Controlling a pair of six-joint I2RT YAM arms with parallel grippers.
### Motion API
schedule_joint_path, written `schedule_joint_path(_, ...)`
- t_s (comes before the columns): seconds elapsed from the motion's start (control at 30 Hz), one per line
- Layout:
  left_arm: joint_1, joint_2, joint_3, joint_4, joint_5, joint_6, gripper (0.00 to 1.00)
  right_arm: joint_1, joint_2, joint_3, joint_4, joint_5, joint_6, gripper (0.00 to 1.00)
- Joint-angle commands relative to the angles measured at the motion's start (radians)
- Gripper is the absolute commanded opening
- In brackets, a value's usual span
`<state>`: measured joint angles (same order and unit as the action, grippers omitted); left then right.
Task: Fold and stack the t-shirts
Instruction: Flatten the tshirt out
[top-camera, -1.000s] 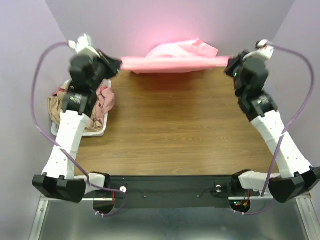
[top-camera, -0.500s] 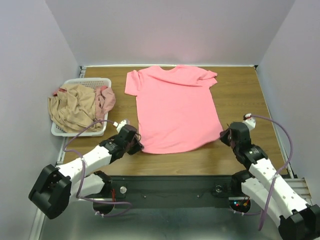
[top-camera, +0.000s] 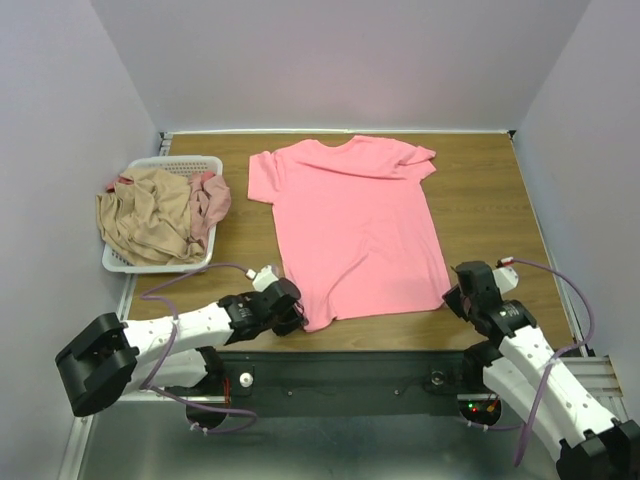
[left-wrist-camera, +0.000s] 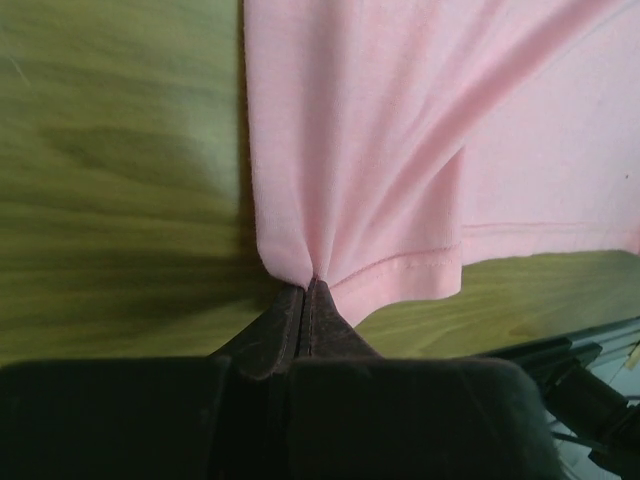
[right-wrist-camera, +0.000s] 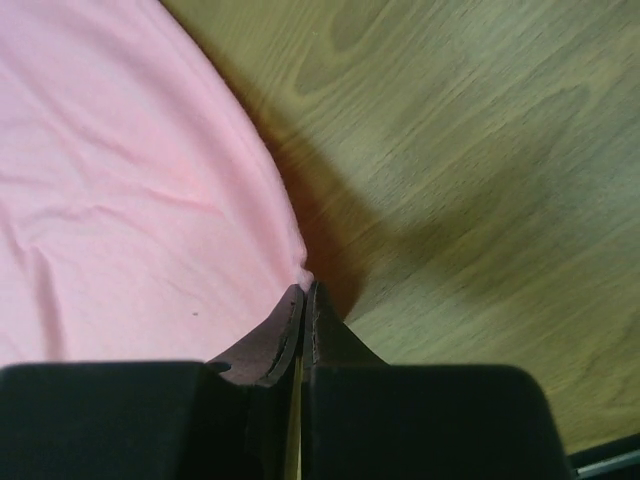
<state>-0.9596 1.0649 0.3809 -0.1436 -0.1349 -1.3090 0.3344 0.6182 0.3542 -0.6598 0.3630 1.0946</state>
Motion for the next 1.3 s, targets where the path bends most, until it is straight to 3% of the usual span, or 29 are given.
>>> schedule_joint_path(0.0, -0.076, -0.006, 0.007, -0.036, -0.028, -0.101, 0.00, -0.003, -0.049, 0.112, -0.081, 0.121, 0.067, 0.00)
schedule_joint_path(0.2, -0.189, -0.029, 0.088, -0.154, -0.046, -0.160, 0.00, -0.005, -0.054, 0.230, -0.213, 0.223, 0.086, 0.01)
schedule_joint_path(0.4, -0.309, 0.061, 0.096, -0.140, -0.006, -0.226, 0.00, -0.005, -0.031, 0.221, -0.265, 0.304, 0.189, 0.01)
schedule_joint_path(0.53, -0.375, 0.144, 0.101, -0.047, 0.034, -0.227, 0.00, -0.005, 0.009, 0.201, -0.276, 0.316, 0.232, 0.04)
schedule_joint_path(0.6, -0.406, 0.187, 0.127, -0.039, 0.040, -0.219, 0.09, -0.005, 0.023, 0.209, -0.288, 0.341, 0.243, 0.07)
schedule_joint_path(0.63, -0.413, 0.196, 0.136, -0.040, 0.038, -0.213, 0.26, -0.005, 0.029, 0.210, -0.294, 0.344, 0.251, 0.08)
schedule_joint_path(0.7, -0.419, 0.205, 0.167, -0.053, 0.032, -0.202, 0.49, -0.003, 0.038, 0.209, -0.297, 0.344, 0.260, 0.35)
schedule_joint_path(0.73, -0.429, 0.199, 0.180, -0.074, 0.024, -0.188, 0.69, -0.005, 0.040, 0.209, -0.297, 0.341, 0.260, 0.53)
schedule_joint_path(0.77, -0.433, 0.195, 0.197, -0.094, 0.017, -0.181, 0.76, -0.005, 0.041, 0.212, -0.299, 0.340, 0.258, 0.74)
schedule_joint_path(0.87, -0.439, 0.170, 0.298, -0.239, -0.066, -0.135, 0.98, -0.005, 0.038, 0.241, -0.299, 0.338, 0.219, 0.97)
schedule_joint_path(1.03, -0.433, 0.168, 0.548, -0.485, -0.204, -0.043, 0.99, -0.005, 0.090, 0.357, -0.275, 0.263, 0.056, 1.00)
schedule_joint_path(1.27, -0.242, 0.191, 0.753, -0.562, -0.316, 0.146, 0.99, -0.005, 0.245, 0.381, -0.099, 0.067, -0.134, 1.00)
